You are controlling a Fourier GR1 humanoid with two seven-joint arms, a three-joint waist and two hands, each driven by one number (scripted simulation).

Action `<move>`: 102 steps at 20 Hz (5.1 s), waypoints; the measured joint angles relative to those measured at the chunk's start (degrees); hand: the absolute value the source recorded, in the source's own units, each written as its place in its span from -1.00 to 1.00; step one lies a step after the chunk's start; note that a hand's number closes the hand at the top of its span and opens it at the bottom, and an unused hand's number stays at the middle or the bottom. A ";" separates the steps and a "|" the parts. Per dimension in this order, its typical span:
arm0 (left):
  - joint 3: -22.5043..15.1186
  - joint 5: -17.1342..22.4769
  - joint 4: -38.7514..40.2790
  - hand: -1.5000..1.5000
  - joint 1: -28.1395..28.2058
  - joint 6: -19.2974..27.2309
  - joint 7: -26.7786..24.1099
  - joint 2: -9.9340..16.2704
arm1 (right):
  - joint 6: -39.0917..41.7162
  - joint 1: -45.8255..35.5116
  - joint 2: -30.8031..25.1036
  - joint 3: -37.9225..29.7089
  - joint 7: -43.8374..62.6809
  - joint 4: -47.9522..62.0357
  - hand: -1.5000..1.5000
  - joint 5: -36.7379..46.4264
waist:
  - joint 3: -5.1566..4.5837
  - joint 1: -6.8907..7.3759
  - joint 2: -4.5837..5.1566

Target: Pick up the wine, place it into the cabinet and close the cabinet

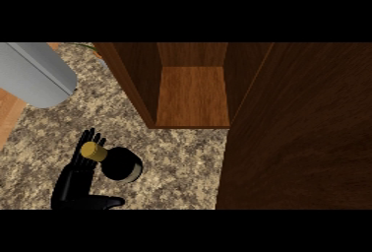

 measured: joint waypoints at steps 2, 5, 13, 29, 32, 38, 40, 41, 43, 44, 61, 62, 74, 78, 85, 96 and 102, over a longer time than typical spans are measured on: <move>0.44 -0.19 1.74 -1.00 -0.89 0.19 -0.65 -0.12 | -0.18 1.00 0.42 1.12 -0.40 -0.15 -1.00 0.07 | 0.00 -0.09 -0.01; 0.33 -1.22 5.01 -1.00 -2.47 0.53 -2.28 -0.77 | -0.14 0.47 0.14 0.27 -0.22 -0.12 -1.00 0.07 | -0.01 -0.10 0.00; 1.82 -0.88 13.65 -1.00 -6.13 -2.32 -5.28 0.15 | -0.47 0.56 0.60 1.87 -0.71 0.14 -1.00 0.48 | -0.01 -0.05 0.02; 0.16 -0.69 19.66 1.00 -10.16 -7.02 -10.13 -1.95 | -0.12 -0.75 0.57 0.70 -0.16 0.48 -1.00 0.66 | 0.01 -0.01 0.00; -0.88 -2.62 20.82 1.00 -10.44 -7.30 -11.76 -1.63 | 0.04 0.03 0.70 0.38 -0.75 0.42 -1.00 0.64 | 0.01 -0.04 0.01; -3.08 -9.37 21.77 1.00 -11.19 -2.82 -18.49 -1.55 | -0.45 0.32 0.91 1.12 -0.24 0.28 -1.00 0.77 | 0.05 -0.10 -0.07; -1.75 -8.91 22.15 1.00 -11.55 -2.78 -18.94 -0.45 | 0.50 0.49 0.27 -0.39 -0.89 0.36 -1.00 0.55 | 0.03 -0.08 -0.04; -0.58 -8.28 22.62 1.00 -12.18 -2.86 -18.81 0.42 | 0.51 0.09 0.22 -0.66 -0.62 0.39 -1.00 0.50 | 0.02 -0.07 -0.02; 1.77 -6.53 22.09 1.00 -11.86 -3.81 -18.34 2.75 | 0.54 -0.27 0.15 -1.44 -0.55 0.48 -1.00 0.43 | 0.02 0.04 -0.02; 2.77 -6.08 22.59 1.00 -12.43 -3.72 -18.30 3.48 | 0.81 -0.54 -0.11 -2.06 -0.29 0.46 -1.00 0.27 | 0.02 0.02 -0.01; 2.24 1.08 -5.11 1.00 -7.09 -2.01 -4.34 3.17 | 1.70 1.69 1.27 -1.19 -1.91 0.65 -1.00 0.07 | 0.06 0.39 -0.15; 1.71 1.35 -7.32 1.00 -7.13 -1.37 -2.20 2.89 | 1.29 1.36 1.46 -0.85 -1.58 0.60 -1.00 0.16 | 0.06 0.36 -0.14; -8.77 -2.42 -23.91 1.00 -10.28 7.95 16.64 -2.75 | 1.31 1.27 1.58 -1.31 -0.73 0.50 -1.00 0.14 | 0.04 0.01 -0.06; -13.50 -2.51 -26.19 1.00 -13.58 13.31 20.44 -3.68 | 1.28 0.33 1.54 -1.48 0.04 0.38 -1.00 0.00 | 0.04 -0.12 -0.06; -20.59 -2.68 -25.21 1.00 -22.80 25.44 25.49 -4.15 | 1.13 -0.40 1.95 -1.09 0.32 0.57 -1.00 0.03 | 0.02 -0.29 -0.01; -27.56 -3.35 -15.56 1.00 -35.55 41.03 25.11 -4.25 | 2.95 1.81 1.91 -1.67 -1.48 0.40 -1.00 -0.39 | 0.04 -0.53 0.03; -29.70 -3.41 -10.16 1.00 -38.21 44.80 21.41 -4.26 | 3.78 2.37 1.33 -3.20 -1.67 0.25 -1.00 -0.66 | 0.02 -0.52 0.04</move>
